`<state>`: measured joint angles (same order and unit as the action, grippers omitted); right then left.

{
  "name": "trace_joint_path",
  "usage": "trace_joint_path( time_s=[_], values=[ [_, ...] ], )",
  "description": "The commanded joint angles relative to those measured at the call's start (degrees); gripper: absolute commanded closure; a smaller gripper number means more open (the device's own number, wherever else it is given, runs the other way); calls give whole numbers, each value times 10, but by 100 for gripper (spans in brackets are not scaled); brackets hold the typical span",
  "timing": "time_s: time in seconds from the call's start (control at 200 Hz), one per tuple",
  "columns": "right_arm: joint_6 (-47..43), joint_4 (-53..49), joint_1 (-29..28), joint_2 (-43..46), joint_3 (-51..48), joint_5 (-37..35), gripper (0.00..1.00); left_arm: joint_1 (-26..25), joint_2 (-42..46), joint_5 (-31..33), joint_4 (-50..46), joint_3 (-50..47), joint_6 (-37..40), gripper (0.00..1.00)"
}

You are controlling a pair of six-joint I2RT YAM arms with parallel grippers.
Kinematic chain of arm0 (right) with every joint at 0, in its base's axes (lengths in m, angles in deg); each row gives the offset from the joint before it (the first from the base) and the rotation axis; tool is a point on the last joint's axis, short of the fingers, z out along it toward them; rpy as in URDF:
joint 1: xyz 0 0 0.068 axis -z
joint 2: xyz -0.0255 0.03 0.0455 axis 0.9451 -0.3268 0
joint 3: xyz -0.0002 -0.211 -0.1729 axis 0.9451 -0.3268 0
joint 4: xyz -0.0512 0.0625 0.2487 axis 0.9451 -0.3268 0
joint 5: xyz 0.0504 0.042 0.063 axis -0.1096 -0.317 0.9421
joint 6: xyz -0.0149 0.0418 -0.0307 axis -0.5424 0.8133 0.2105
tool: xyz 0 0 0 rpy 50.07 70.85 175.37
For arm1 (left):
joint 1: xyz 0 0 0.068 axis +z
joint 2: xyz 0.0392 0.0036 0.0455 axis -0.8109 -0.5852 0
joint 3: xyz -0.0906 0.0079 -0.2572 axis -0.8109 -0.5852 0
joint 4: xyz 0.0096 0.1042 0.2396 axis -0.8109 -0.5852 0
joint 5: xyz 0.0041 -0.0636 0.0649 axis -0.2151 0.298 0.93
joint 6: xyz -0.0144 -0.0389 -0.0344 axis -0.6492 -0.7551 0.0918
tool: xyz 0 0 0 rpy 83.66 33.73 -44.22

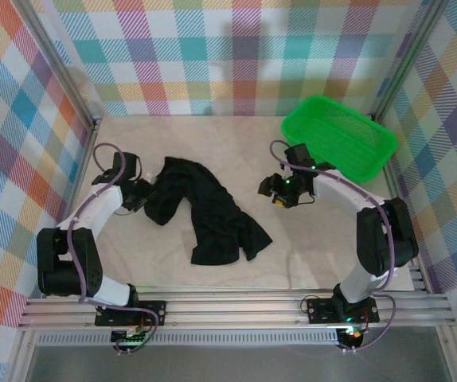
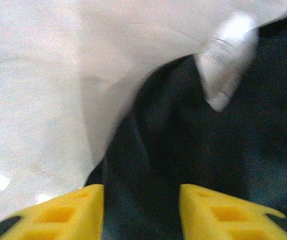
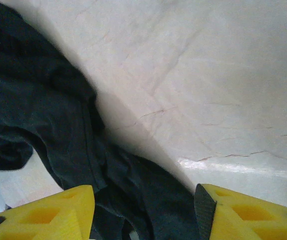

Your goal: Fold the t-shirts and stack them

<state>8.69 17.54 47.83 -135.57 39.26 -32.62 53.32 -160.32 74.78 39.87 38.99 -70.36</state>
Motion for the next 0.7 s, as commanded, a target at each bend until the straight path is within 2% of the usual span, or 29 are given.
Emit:
trace_joint_path(
  time_s=[0.0, 0.07, 0.125, 0.21, 0.25, 0.355, 0.515, 0.695],
  values=[
    [-17, -21, -23, -15, 16, 18, 44, -8, 40, 86, -85, 32, -49, 43],
    [-22, -25, -35, -18, 19, 19, 43, -30, 68, 100, -84, 21, -38, 36],
    [-29, -33, -44, -24, 23, 20, 43, -48, 85, 98, -88, 9, -34, 24],
    [-38, -51, -56, -32, 27, 25, 41, -60, 92, 81, -110, -7, -30, 21],
    [-40, -55, -60, -34, 23, 29, 41, -62, 86, 78, -123, -16, -29, 15],
    [-44, -62, -69, -35, 9, 39, 40, -59, 52, 93, -148, -20, -18, 14],
    [-42, -81, -85, -38, -5, 57, 39, -52, 13, 99, -113, -8, -28, 15],
    [42, -31, -89, -52, -45, 130, 37, -40, -57, 64, -39, 4, -46, 28]
  ],
)
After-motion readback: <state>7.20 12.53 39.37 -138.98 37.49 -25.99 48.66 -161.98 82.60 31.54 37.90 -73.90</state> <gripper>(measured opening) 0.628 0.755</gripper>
